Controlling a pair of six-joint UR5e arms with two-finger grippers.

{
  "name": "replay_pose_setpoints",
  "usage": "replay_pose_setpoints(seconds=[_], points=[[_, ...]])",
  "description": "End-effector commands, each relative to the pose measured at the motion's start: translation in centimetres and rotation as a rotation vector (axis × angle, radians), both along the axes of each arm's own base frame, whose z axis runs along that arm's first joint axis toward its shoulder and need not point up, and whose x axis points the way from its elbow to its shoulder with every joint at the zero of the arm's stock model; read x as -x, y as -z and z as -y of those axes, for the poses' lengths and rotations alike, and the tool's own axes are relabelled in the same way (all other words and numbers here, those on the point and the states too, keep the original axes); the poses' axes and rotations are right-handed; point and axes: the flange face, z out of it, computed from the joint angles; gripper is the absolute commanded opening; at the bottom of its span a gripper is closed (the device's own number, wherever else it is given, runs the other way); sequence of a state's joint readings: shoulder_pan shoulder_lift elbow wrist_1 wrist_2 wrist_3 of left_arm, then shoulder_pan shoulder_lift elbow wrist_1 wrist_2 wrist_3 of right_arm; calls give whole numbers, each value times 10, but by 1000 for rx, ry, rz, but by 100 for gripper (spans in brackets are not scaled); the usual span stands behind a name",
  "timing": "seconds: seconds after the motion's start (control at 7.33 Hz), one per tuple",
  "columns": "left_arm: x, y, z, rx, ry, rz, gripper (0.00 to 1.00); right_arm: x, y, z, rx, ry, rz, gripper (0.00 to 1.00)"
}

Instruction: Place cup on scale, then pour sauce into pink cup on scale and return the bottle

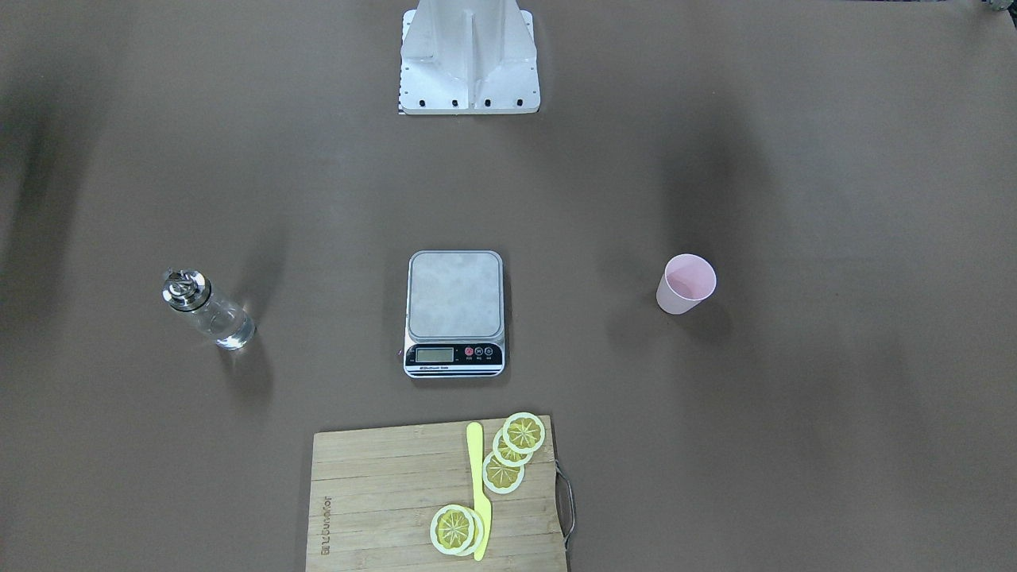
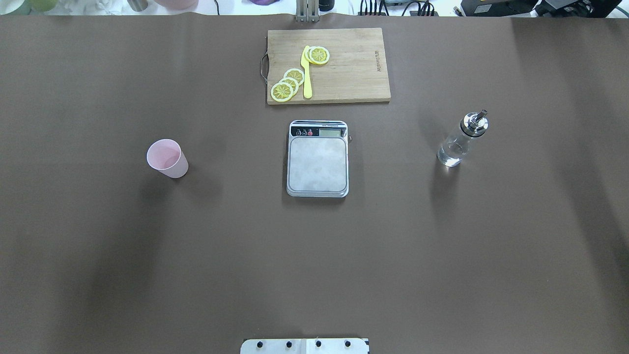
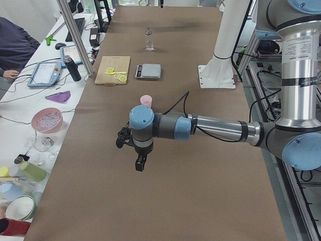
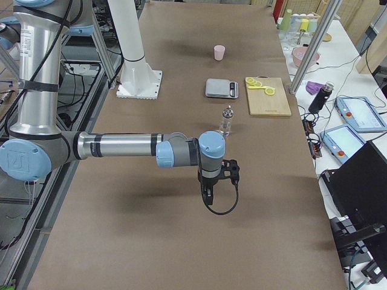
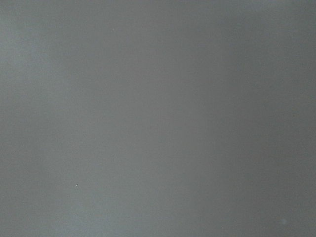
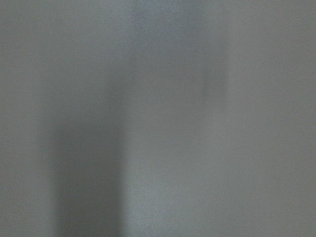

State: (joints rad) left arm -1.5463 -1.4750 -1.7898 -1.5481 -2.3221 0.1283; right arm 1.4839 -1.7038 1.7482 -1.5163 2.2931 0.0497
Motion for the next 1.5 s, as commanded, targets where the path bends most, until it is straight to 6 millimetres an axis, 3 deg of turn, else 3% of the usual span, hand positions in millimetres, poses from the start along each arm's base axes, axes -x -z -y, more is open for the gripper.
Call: replay_pose_setpoints(seconds=[0.0,0.27,0.55,0.82,0.96,1.37], points=[[0,5,4,-12,1,4,99,5,10,5,-23,13,8,100],[0,23,10,-92,8,1,99,13,16,8,-51,25,18,100],[0,33,17,-227,9,-5,99,19,34,14,-204,34,92,100],[-2,38,39,-402,5,-10,99,18,42,15,-252,34,93,100],[-3,33,40,-454,5,-15,99,18,42,13,-246,9,99,100],[-3,50,48,-507,3,-16,99,17,39,13,-348,6,109,100]])
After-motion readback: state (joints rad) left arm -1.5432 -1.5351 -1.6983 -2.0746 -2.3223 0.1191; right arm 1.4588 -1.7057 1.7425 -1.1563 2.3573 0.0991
